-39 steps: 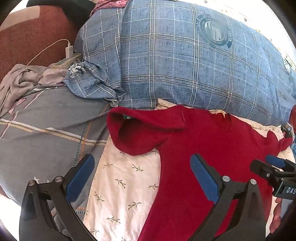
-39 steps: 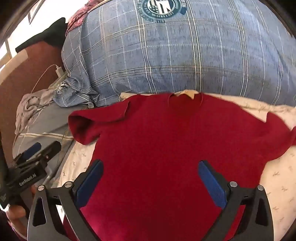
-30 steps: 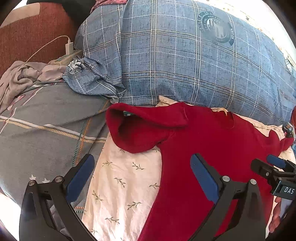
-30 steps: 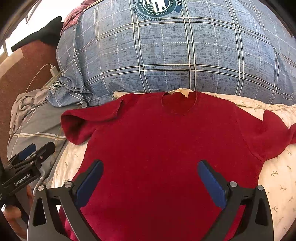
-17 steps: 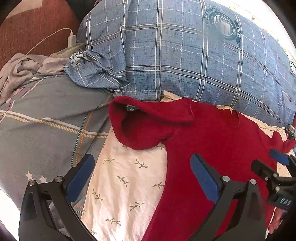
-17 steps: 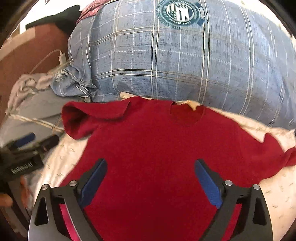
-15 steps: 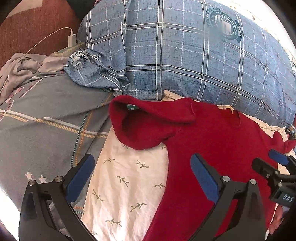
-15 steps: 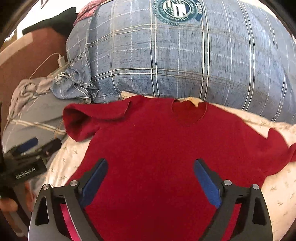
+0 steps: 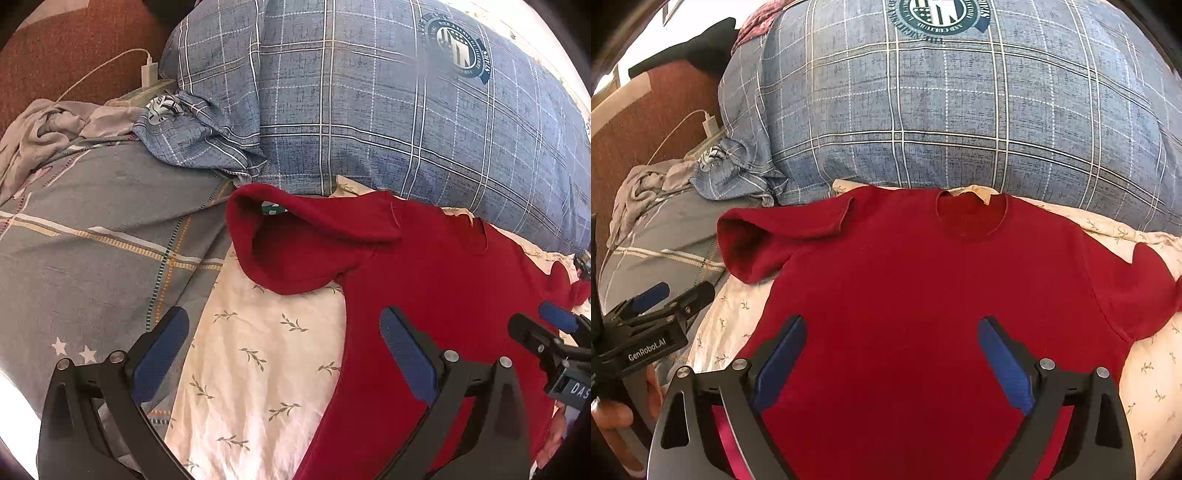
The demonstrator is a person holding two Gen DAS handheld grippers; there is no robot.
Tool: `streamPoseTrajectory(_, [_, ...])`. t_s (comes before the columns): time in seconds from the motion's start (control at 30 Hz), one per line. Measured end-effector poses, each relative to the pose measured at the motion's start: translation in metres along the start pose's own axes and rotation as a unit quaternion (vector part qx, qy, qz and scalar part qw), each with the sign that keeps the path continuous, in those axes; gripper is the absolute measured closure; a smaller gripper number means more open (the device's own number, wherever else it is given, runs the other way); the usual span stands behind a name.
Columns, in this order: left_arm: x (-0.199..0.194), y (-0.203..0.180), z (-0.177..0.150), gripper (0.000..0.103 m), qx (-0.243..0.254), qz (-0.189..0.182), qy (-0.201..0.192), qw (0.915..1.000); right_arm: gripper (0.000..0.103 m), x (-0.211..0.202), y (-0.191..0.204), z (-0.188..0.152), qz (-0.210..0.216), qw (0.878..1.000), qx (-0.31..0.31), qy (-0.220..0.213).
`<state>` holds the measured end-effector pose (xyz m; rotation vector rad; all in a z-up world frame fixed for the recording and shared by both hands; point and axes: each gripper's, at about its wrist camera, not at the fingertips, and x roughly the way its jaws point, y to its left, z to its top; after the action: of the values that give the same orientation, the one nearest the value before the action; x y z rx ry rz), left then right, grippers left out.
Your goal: Fold small clothes
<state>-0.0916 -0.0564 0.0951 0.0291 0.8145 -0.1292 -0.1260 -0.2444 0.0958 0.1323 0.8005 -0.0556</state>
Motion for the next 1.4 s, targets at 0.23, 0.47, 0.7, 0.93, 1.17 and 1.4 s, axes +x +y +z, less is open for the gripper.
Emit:
streamPoseTrajectory(0.23, [-0.012, -0.011, -0.007, 0.0, 0.006, -0.016, 0.0, 0.9999, 0.008, -0.01, -0.012, -0.004, -0.016, 1.0, 0.015, -0.009])
streamPoseTrajectory(0.47, [-0.026, -0.036, -0.013, 0.0, 0.064, -0.023, -0.003, 0.9977, 0.008, -0.019, -0.021, -0.009, -0.024, 1.0, 0.002, 0.001])
streamPoseTrajectory(0.7, [-0.036, -0.039, -0.016, 0.0, 0.069, -0.033, -0.014, 0.997, 0.008, -0.023, -0.023, -0.01, -0.034, 0.999, 0.02, -0.002])
streamPoseTrajectory(0.93, [-0.033, -0.035, -0.016, 0.0, 0.067, -0.035, -0.016, 0.997, 0.008, -0.021, -0.021, -0.009, -0.041, 0.999, 0.018, -0.001])
streamPoseTrajectory(1.17, [-0.02, -0.035, -0.006, 0.0, 0.079, -0.041, -0.028, 0.9957, 0.008, -0.018, -0.026, -0.007, -0.06, 0.998, 0.036, 0.001])
streamPoseTrajectory(1.4, [0.006, -0.035, 0.011, 0.0, 0.061, -0.055, -0.02, 0.9964, 0.007, -0.01, -0.02, -0.004, -0.107, 0.994, 0.026, -0.007])
